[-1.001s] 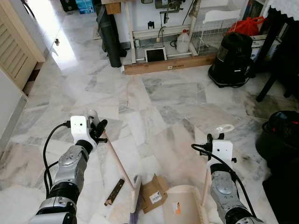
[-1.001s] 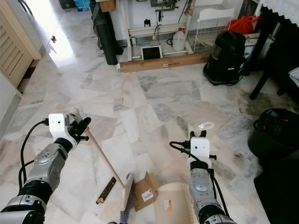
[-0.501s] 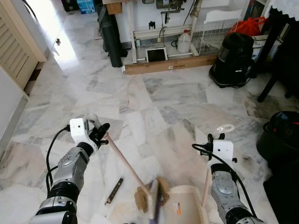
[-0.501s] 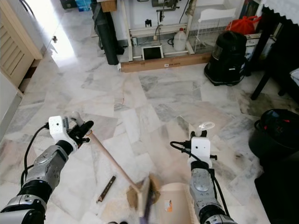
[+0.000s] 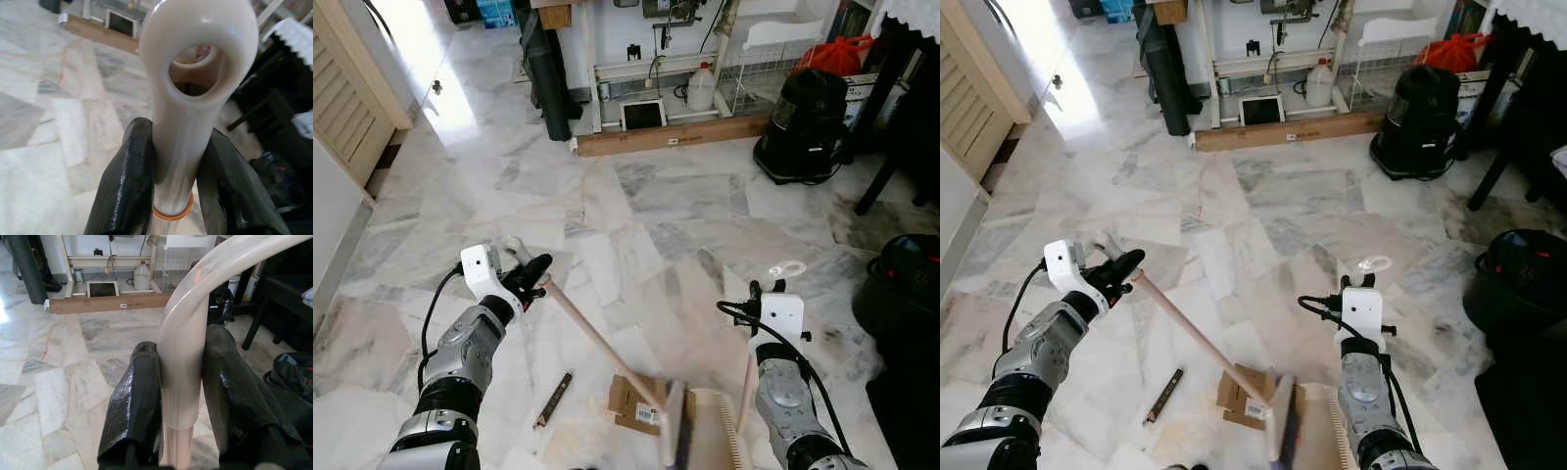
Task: Sweep floor
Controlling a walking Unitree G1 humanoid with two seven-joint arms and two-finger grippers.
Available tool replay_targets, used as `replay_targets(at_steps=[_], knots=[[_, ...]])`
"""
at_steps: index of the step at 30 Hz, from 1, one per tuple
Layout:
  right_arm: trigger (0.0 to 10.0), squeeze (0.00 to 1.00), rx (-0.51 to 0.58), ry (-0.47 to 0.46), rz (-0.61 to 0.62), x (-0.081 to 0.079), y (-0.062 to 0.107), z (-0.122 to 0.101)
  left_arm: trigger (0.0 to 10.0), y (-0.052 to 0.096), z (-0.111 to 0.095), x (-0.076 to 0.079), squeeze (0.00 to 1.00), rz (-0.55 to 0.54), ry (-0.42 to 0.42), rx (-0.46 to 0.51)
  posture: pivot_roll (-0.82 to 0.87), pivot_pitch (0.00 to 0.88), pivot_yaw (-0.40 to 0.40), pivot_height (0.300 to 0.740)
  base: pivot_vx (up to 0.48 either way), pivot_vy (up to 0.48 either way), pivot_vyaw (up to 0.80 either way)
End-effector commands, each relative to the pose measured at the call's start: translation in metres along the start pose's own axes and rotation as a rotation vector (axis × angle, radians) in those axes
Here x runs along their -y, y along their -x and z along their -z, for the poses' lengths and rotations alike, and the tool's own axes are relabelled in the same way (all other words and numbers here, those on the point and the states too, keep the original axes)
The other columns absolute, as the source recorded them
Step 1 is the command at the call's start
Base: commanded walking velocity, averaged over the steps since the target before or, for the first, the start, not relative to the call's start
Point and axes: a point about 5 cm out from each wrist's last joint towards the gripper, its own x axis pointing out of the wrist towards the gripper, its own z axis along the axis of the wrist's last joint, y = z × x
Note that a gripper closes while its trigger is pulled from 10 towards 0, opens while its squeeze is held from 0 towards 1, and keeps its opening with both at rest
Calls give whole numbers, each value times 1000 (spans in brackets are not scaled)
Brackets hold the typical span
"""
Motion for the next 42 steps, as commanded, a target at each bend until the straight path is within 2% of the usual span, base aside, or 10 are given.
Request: replay_targets(at_steps=[1,8,11,15,19,24,29,32,37,42], knots=[[10000,0,-19,3,-9,-2,2,3,10000,0,-7,3,0,39,60,36,100,83,93,740,0,0,0],[10000,0,-20,0,-9,-4,1,2,10000,-2,-18,8,0,53,57,74,103,81,92,740,0,0,0],[10000,0,-20,1,-11,-4,1,2,10000,-3,-41,5,0,-22,-10,197,103,82,92,740,0,0,0],[10000,0,-22,6,-10,-3,2,3,10000,-1,-58,4,0,-73,-117,261,105,85,90,740,0,0,0],[10000,0,-23,7,-12,-3,2,3,10000,1,-64,0,0,-151,-239,290,101,88,89,740,0,0,0],[10000,0,-19,6,-15,-4,2,3,10000,4,-69,-4,0,-227,-313,336,95,94,87,740,0,0,0],[10000,0,-20,9,-15,-2,3,4,10000,3,-63,-3,0,-223,-414,303,93,97,86,740,0,0,0],[10000,0,-18,13,-15,-1,4,5,10000,0,-42,-1,0,-186,-531,211,84,105,85,740,0,0,0],[10000,0,-14,13,-14,0,5,5,10000,0,-24,0,0,-168,-559,146,74,111,86,740,0,0,0],[10000,0,-14,13,-14,0,5,5,10000,0,-24,0,0,-168,-559,146,74,111,86,740,0,0,0]])
